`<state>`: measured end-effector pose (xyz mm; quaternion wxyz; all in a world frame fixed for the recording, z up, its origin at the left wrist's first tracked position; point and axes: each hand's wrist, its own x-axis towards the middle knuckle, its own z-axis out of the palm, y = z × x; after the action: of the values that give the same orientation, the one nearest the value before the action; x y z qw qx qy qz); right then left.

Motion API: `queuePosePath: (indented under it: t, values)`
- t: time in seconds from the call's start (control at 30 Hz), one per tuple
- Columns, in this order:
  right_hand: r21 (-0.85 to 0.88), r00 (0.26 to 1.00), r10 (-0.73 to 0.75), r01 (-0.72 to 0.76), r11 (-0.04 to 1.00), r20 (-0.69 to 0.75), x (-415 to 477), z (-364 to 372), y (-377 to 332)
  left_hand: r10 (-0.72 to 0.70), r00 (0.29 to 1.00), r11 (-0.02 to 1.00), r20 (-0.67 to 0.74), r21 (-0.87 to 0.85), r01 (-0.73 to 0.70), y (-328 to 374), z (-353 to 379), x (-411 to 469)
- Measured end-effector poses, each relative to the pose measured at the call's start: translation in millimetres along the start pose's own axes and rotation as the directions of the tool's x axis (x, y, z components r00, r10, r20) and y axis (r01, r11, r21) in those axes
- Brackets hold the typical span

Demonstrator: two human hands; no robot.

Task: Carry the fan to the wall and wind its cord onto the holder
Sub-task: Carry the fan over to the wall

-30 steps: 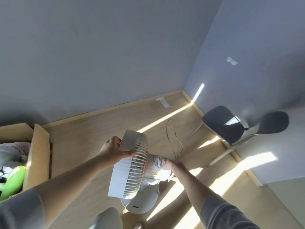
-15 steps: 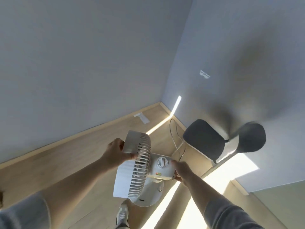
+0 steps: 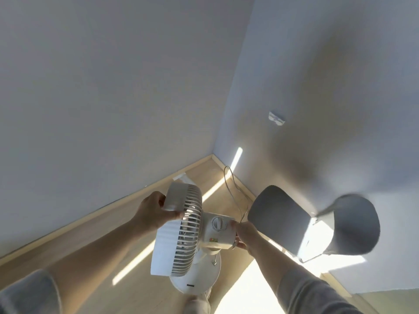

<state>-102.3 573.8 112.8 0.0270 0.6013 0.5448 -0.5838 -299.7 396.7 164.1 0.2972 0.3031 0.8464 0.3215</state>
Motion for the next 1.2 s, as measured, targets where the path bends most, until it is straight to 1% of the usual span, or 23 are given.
queuePosePath:
  t: [0.13, 0.3, 0.57, 0.67, 0.8, 0.93, 1.1, 1.2]
  values:
    - [-0.009, 0.999, -0.003, 0.003, 1.000, 0.033, 50, -11, -40, -0.036, 0.999, 0.999, -0.036, -0.016, 0.035, 30, -2, 55]
    - [-0.014, 0.997, 0.015, -0.014, 1.000, 0.076, 110, -38, -89, -0.074, 0.996, 0.997, -0.054, 0.006, 0.074, 63, 1, 125]
    - [-0.033, 0.998, -0.001, 0.004, 0.999, 0.069, 193, -62, -173, -0.130, 0.987, 0.991, -0.090, -0.047, 0.126, 98, -1, 223]
    - [-0.066, 0.998, -0.015, 0.018, 0.998, 0.058, 225, -65, -200, -0.118, 0.990, 0.991, -0.081, -0.067, 0.112, 104, -2, 260]
    - [-0.051, 0.999, -0.004, 0.006, 0.999, 0.048, 271, -65, -238, -0.104, 0.993, 0.993, -0.054, -0.066, 0.100, 113, -13, 326]
    - [-0.076, 1.000, 0.017, -0.016, 0.997, 0.024, 303, -65, -282, -0.078, 0.997, 0.995, -0.023, -0.064, 0.076, 123, -27, 385]
    - [-0.086, 1.000, 0.007, -0.006, 0.996, 0.012, 340, -65, -330, -0.063, 0.998, 0.996, -0.018, -0.067, 0.062, 141, -45, 451]
    - [-0.056, 1.000, 0.028, -0.028, 0.998, 0.008, 365, -69, -353, -0.066, 0.998, 0.997, -0.014, -0.050, 0.065, 149, -47, 483]
